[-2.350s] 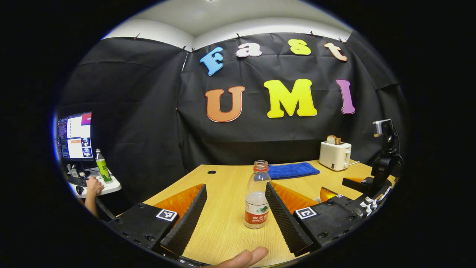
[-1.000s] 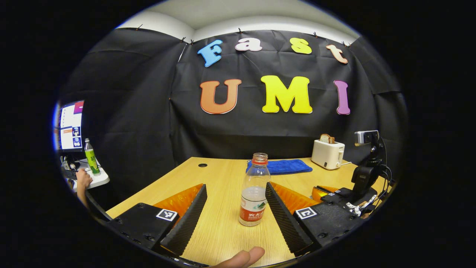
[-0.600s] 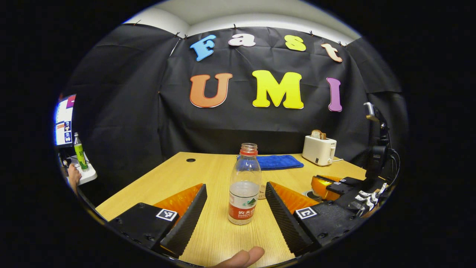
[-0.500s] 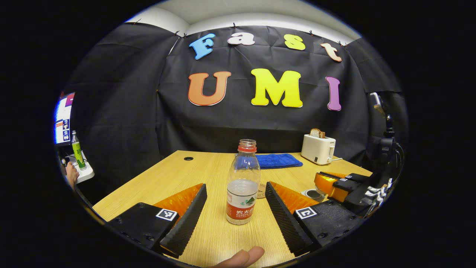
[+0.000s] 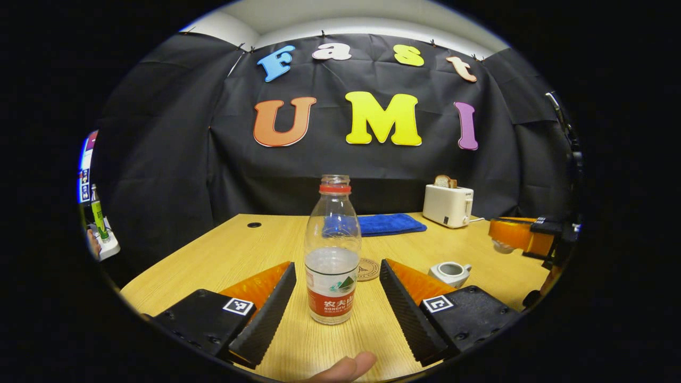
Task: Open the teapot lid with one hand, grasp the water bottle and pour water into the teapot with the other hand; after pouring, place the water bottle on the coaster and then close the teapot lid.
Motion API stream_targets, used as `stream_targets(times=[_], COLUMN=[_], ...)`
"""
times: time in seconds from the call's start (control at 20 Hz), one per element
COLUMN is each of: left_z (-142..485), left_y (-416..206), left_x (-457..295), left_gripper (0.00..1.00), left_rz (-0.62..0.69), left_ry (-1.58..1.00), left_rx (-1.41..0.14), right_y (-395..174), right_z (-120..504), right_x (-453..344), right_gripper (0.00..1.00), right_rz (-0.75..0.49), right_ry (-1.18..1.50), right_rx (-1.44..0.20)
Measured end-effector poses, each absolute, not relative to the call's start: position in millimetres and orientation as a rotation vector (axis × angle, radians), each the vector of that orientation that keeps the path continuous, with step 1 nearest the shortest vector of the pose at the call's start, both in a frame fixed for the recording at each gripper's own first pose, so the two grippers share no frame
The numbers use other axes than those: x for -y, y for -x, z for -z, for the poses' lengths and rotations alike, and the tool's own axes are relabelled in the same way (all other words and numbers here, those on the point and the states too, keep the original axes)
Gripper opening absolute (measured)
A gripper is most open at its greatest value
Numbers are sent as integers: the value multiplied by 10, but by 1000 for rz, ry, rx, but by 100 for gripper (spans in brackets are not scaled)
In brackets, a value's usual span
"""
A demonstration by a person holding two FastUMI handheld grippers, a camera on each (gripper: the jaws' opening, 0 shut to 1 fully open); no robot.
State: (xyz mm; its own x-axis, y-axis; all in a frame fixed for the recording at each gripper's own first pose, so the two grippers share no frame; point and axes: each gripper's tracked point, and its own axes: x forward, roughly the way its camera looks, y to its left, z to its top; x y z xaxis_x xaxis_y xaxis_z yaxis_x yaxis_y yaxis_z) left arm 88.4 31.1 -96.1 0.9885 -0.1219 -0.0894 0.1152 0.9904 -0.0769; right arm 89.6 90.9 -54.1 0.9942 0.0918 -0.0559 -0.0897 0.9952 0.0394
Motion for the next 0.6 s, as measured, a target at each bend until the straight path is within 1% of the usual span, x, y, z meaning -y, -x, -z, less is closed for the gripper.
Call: stream_targets(times=[0.25,0.6], left_z=[1107,1231], left_y=[-1131,-1362], left_x=[-302,-442], left_gripper=[99,99], left_rz=[97,23], left_ry=[33,87], left_rx=[-88,-49], right_y=[-801,-716], right_z=[556,586], right_x=[-543,-170], right_gripper=[0,0], right_rz=[-47,2], right_ry=[-39,-36], right_rx=[-45,-42])
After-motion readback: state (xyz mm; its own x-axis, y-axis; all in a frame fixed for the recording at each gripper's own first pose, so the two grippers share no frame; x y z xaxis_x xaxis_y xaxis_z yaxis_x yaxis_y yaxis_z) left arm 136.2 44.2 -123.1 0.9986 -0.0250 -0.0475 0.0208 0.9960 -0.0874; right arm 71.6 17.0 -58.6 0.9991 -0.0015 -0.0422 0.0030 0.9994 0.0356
